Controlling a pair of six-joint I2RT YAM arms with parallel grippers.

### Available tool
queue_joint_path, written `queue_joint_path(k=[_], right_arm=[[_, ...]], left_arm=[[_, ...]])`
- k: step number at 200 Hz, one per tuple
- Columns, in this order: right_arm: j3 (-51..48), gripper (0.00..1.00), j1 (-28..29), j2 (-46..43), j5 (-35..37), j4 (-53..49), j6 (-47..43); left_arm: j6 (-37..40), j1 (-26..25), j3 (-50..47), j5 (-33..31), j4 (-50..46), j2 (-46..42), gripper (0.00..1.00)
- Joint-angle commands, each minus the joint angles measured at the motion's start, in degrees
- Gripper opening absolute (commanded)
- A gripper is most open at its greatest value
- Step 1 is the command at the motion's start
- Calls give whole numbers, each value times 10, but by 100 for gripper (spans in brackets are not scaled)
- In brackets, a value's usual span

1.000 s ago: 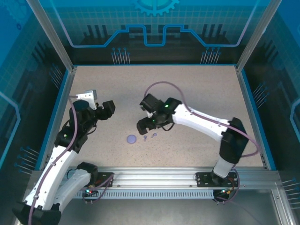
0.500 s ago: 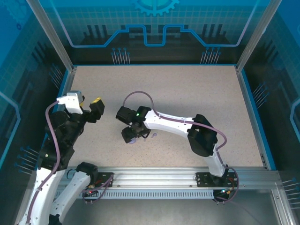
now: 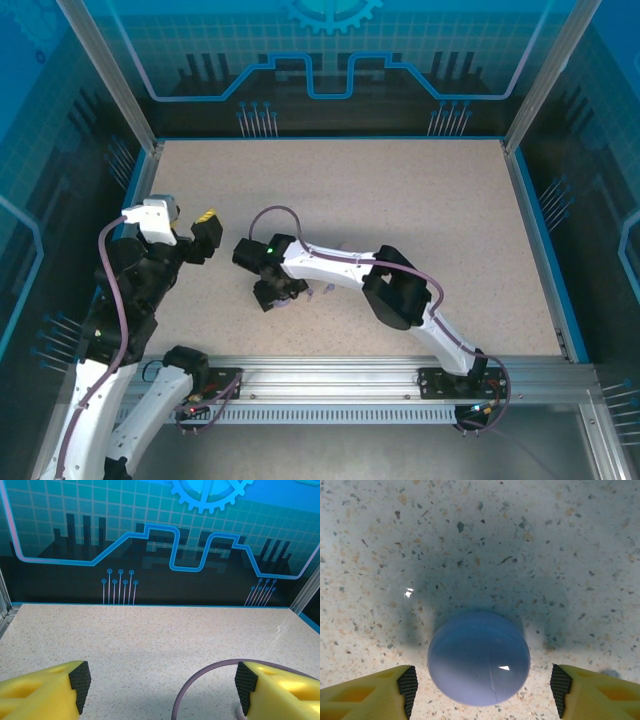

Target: Insert the wireless bluetooth earbuds into the charging case

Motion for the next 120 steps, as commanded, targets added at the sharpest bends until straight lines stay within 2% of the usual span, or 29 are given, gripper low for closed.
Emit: queue_joint_path(k=[1,87,120], right_arm=[[29,72,6,30,-3,-28,9],[37,62,8,54,13,-54,2],[20,54,8,35,19,-41,-7]], left_arm=[[15,4,10,-2,-6,-9,79],[14,4,5,0,-1,-9,80],[13,4,6,-1,-3,-9,80]])
